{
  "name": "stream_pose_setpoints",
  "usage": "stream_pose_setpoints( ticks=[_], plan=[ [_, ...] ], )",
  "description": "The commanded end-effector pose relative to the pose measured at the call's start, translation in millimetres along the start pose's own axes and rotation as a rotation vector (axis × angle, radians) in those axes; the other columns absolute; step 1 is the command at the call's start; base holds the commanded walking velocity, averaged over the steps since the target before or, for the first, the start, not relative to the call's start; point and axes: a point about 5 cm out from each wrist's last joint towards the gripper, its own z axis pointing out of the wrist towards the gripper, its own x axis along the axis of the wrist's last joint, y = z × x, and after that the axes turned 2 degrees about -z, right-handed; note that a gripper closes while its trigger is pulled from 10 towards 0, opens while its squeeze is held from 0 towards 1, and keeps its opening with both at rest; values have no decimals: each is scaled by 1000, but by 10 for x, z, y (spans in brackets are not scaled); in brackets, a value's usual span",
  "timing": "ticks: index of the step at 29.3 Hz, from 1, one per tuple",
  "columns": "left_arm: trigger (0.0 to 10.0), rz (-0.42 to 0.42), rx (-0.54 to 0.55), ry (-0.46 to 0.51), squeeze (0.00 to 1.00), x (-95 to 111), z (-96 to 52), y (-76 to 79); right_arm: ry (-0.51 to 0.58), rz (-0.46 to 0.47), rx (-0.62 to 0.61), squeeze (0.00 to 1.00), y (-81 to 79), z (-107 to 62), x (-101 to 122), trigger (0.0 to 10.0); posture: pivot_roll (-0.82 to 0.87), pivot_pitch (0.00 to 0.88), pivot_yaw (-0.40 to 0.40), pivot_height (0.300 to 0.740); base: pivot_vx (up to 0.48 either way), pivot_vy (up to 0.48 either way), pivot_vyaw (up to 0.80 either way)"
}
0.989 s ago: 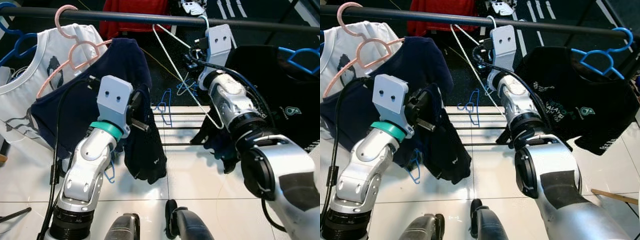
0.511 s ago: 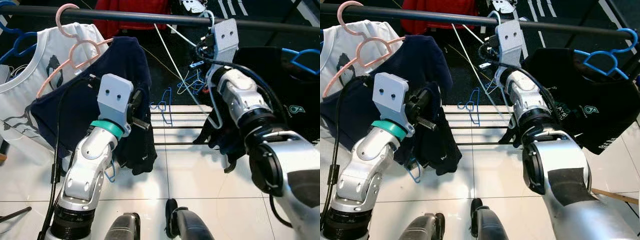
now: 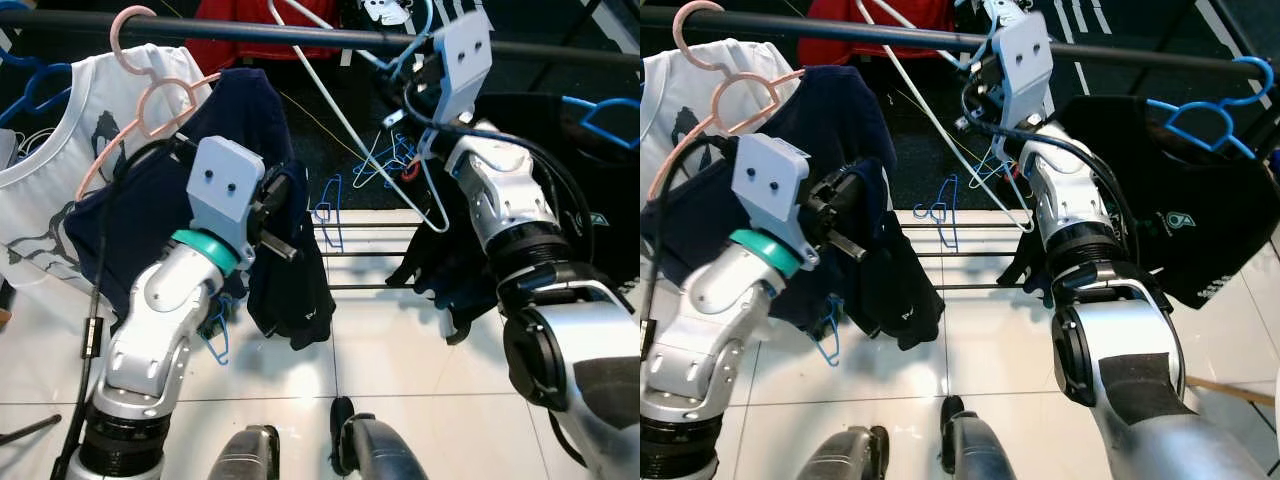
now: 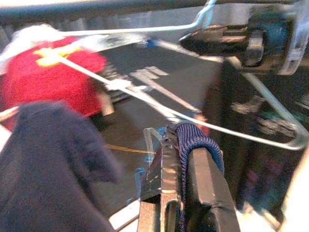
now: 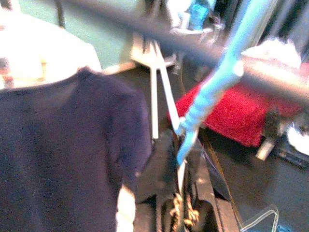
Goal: Hang hanger
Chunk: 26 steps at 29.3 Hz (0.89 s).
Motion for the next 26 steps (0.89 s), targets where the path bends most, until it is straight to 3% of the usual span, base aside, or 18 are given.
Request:
stream_pose_setpoints(
  ticks=[1,3,9,17,19,22,24,25,26],
  plan=[
    [10000,1,-114,23,0,73,-64,64,-10,-10,30,0,-30,-179,-1,10000,-23,165,3,740,0,0,0],
    [10000,1,-114,23,0,73,-64,64,-10,-10,30,0,-30,-179,-1,10000,-23,165,3,740,0,0,0],
    [10000,54,-220,-19,0,23,-127,-1,-21,-20,48,0,-44,-479,23,10000,-50,158,12,740,0,0,0],
    [10000,106,-347,-78,0,-90,-177,8,-20,-42,147,0,-111,-648,152,10000,-59,157,9,740,0,0,0],
    [10000,171,-374,-110,0,-162,-207,-21,-89,-55,244,0,-183,-782,91,10000,-62,160,6,740,0,0,0],
    [10000,198,-369,-120,0,-191,-217,-50,-137,-47,295,0,-240,-870,33,10000,-62,160,6,740,0,0,0],
    [10000,255,-317,-130,0,-247,-242,-110,-223,2,406,0,-423,-1028,-121,10000,-66,170,-9,740,0,0,0],
    [10000,255,-317,-130,0,-247,-242,-110,-223,2,406,0,-423,-1028,-121,10000,-66,170,-9,740,0,0,0],
    [10000,273,-286,-130,0,-264,-261,-124,-250,30,450,0,-529,-1070,-195,10000,-64,174,-14,740,0,0,0]
  ],
)
